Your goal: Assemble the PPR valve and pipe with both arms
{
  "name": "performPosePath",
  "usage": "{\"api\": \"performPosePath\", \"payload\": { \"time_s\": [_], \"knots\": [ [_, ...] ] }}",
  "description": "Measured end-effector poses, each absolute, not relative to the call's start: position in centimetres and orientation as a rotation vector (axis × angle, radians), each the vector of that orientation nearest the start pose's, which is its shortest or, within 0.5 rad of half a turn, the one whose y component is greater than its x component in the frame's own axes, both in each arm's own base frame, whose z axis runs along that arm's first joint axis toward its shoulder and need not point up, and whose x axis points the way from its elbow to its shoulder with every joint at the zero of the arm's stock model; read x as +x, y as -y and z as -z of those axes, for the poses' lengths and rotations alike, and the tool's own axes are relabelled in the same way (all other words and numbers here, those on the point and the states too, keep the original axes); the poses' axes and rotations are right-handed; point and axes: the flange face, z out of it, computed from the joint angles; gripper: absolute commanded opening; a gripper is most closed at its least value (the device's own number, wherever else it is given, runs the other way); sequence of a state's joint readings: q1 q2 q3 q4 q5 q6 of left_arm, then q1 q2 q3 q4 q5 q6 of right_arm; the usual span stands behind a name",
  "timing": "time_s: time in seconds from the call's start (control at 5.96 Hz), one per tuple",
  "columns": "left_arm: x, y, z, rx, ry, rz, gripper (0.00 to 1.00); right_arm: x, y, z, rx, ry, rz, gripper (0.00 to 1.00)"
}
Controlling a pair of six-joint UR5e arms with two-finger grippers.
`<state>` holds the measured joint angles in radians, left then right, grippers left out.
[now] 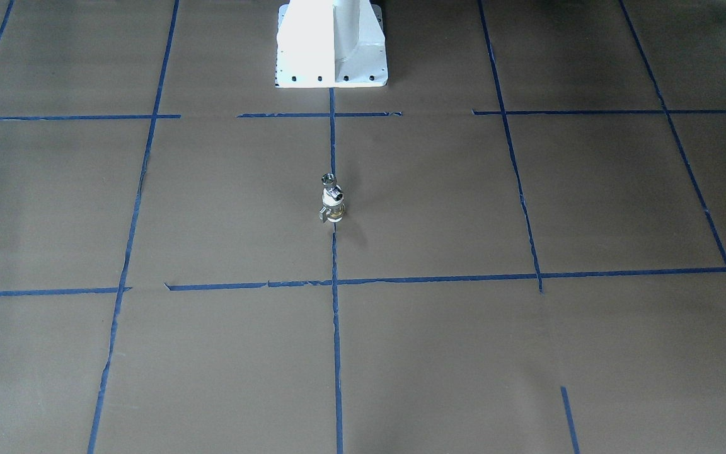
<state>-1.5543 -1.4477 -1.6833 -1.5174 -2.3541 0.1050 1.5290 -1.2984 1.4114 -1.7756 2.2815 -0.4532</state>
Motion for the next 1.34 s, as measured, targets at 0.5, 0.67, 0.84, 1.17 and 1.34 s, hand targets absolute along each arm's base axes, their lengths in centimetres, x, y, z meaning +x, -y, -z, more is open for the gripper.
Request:
{"api": "performPosePath", "payload": {
  "time_s": [0.5, 0.67, 0.84, 1.17, 1.34],
  "knots": [
    [-5.6, 43.7, -66.2, -0.017, -0.784, -0.094, 1.0, 8.1, 50.4, -67.9, 0.042, 0.751, 0.319, 1.0],
    [-5.7, 43.7, -66.2, -0.015, -0.784, -0.094, 1.0, 8.3, 48.9, -67.6, 0.05, 0.747, 0.271, 1.0],
    [-5.7, 43.4, -66.3, -0.018, -0.784, -0.094, 1.0, 8.3, 48.1, -66.6, 0.057, 0.744, 0.237, 1.0],
    [-5.6, 42.7, -66.8, -0.024, -0.786, -0.093, 1.0, 8.3, 47.6, -66.0, 0.063, 0.748, 0.22, 1.0],
    [-5.6, 42.6, -66.8, -0.025, -0.786, -0.093, 1.0, 8.2, 47.5, -66.1, 0.061, 0.749, 0.217, 1.0]
  ]
}}
